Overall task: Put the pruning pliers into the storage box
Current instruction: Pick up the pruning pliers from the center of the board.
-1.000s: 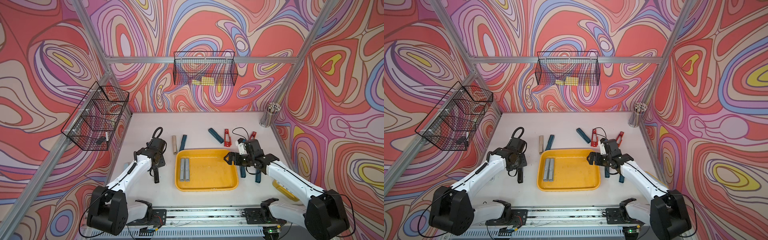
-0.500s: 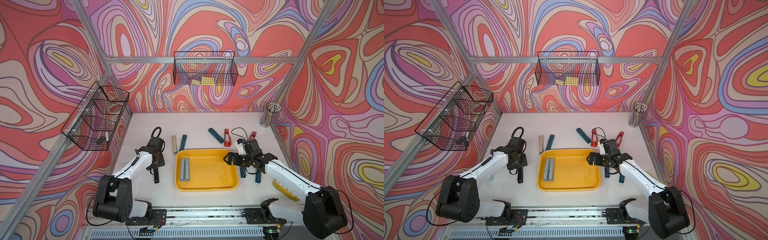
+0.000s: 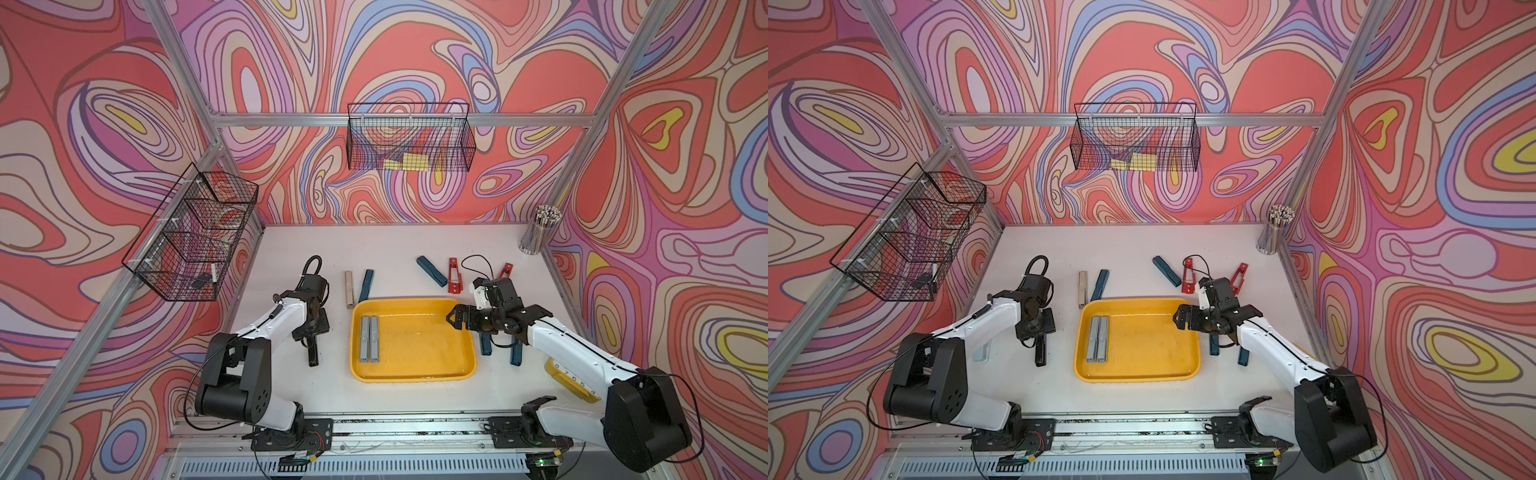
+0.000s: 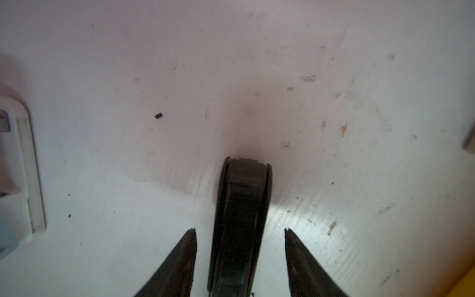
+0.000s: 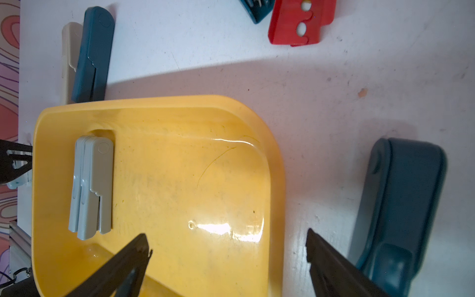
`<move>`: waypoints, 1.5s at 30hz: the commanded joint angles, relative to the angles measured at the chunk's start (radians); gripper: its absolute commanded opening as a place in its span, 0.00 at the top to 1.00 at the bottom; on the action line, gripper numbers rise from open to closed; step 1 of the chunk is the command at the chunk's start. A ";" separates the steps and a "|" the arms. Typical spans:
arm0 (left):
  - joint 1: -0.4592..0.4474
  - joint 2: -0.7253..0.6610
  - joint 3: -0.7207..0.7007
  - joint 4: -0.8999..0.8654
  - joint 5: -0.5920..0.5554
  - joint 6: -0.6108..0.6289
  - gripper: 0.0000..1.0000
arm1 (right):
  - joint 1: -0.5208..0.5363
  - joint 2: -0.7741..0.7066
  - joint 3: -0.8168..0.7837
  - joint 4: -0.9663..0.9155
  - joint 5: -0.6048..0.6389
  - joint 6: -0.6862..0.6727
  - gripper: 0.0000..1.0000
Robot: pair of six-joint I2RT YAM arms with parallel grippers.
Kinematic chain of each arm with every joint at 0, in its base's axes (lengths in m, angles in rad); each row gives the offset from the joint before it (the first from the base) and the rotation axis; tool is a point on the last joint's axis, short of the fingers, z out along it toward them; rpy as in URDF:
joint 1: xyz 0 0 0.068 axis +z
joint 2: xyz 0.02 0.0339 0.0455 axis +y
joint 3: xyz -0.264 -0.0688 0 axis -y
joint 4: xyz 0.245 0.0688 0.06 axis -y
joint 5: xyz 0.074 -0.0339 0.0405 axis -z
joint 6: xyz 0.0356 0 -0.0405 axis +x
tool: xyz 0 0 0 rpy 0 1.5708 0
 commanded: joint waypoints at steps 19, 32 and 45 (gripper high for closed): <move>0.029 0.057 0.005 0.062 0.022 -0.022 0.81 | -0.005 0.006 0.055 0.002 -0.012 0.014 0.02; 0.029 -0.013 0.011 0.016 0.047 -0.037 1.00 | -0.003 -0.050 0.033 0.013 -0.050 0.031 0.01; 0.016 -0.197 0.182 -0.188 0.167 -0.003 1.00 | 0.055 -0.062 0.045 0.084 -0.140 0.121 0.02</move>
